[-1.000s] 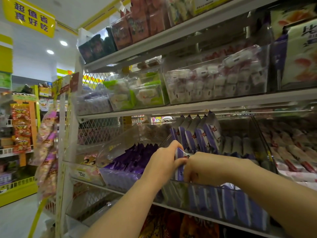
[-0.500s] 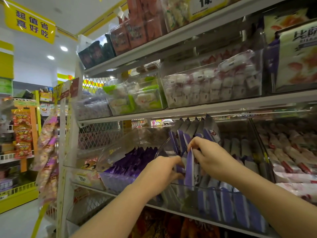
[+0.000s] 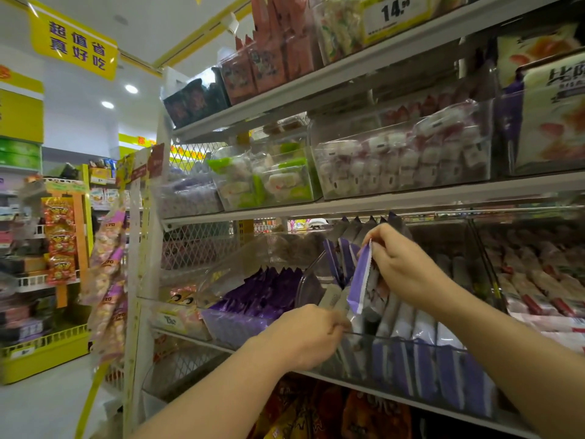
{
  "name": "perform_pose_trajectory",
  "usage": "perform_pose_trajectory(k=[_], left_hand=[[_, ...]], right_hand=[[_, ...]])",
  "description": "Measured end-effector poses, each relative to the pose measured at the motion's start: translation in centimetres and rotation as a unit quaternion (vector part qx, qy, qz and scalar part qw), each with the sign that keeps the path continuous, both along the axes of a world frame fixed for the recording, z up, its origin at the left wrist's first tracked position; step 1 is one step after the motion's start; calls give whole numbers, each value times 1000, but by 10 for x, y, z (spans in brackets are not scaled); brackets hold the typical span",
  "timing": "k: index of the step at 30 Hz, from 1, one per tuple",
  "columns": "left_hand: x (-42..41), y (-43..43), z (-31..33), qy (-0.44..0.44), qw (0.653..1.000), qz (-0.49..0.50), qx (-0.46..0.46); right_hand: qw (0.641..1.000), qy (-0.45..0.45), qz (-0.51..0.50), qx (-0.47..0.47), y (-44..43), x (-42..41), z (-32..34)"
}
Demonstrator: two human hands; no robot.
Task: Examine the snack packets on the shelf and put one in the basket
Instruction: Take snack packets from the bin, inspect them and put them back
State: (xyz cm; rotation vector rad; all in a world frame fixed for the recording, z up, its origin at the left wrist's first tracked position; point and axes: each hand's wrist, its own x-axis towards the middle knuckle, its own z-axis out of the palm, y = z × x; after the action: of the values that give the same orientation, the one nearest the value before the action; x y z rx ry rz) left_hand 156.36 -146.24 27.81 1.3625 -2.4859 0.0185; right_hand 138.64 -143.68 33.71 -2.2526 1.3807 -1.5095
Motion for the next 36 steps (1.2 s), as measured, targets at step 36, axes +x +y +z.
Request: perform_pose_trajectory(k=[36], left_hand=[[175,111,-219,566,797,99,187]], right_hand=[[841,-228,319,374,28,186,-268]])
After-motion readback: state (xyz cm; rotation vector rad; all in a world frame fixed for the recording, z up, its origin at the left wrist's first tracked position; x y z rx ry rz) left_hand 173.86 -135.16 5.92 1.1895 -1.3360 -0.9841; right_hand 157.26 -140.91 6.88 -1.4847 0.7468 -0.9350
